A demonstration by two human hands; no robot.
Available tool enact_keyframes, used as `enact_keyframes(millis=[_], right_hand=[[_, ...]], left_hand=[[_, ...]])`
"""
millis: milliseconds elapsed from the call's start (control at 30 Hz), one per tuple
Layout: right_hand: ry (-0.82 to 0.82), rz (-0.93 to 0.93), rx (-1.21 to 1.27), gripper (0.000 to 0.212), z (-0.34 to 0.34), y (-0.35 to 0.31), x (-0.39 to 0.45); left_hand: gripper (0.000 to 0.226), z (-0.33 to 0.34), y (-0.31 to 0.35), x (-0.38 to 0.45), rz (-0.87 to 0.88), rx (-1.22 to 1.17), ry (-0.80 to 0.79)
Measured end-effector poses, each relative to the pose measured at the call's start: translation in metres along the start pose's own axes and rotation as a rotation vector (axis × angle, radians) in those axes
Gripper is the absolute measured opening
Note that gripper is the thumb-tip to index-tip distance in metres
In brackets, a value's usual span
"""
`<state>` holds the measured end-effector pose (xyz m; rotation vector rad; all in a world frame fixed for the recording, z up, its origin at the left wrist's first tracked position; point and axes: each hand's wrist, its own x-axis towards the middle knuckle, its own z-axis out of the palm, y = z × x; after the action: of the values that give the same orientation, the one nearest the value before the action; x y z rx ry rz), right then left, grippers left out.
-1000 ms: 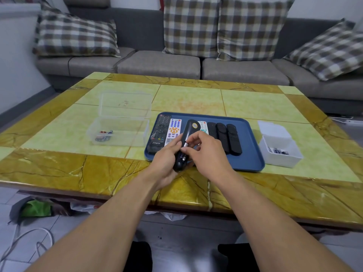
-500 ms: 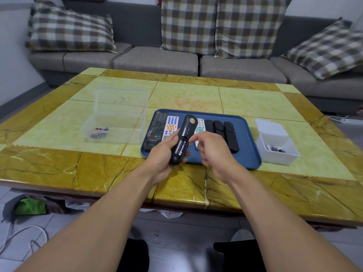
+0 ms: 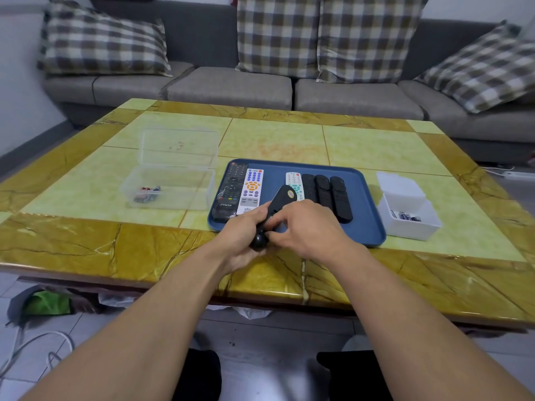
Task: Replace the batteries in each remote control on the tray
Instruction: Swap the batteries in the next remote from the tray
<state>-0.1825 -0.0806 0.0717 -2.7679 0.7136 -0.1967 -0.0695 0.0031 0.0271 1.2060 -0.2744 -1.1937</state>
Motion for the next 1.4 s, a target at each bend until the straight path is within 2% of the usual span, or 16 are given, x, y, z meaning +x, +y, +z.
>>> enact_keyframes(millis=[167,333,467,533,700,867,967,1133,1233,1400], right_hand=[[0.049,-0.072,-0.097,0.020,0.007,-0.005,0.006],[0.129,-0.133,-0.144,0.024,0.016,-0.010,0.009],[0.004,-0.148,-0.023,0.030,0.011,-0.007,0.011],[-0.057,-0.170,0.011,0.028,0.010,-0.001,0.015],[-0.027,-0.156,0.112,0.016,0.012,0.009,0.027],[0.015,-0.064,0.300,0.003,0.021,0.017,0.032],[0.046,0.003,0.370,0.004,0.029,0.019,0.035],[0.216,0.216,0.498,0.011,0.023,0.038,0.034],[0.171,0.318,0.440,0.009,0.024,0.057,0.028],[0.073,0.334,0.113,0.025,0.032,0.054,0.031]], left_hand=[[0.039,-0.002,-0.001,0.003,-0.004,0.009,0.013],[0.033,-0.003,0.002,0.003,-0.004,-0.083,0.051],[0.030,-0.010,0.007,0.003,-0.011,-0.209,0.080],[0.028,-0.012,0.007,0.002,-0.037,-0.179,0.081],[0.028,-0.017,0.009,-0.005,-0.088,-0.113,0.068],[0.029,-0.020,0.008,-0.008,-0.093,-0.141,0.109],[0.026,-0.017,0.009,-0.009,-0.058,-0.128,0.123],[0.033,-0.018,0.012,-0.007,-0.017,-0.143,0.179],[0.034,-0.019,0.012,-0.006,0.025,-0.153,0.210],[0.033,-0.012,0.010,-0.001,0.197,-0.102,0.280]])
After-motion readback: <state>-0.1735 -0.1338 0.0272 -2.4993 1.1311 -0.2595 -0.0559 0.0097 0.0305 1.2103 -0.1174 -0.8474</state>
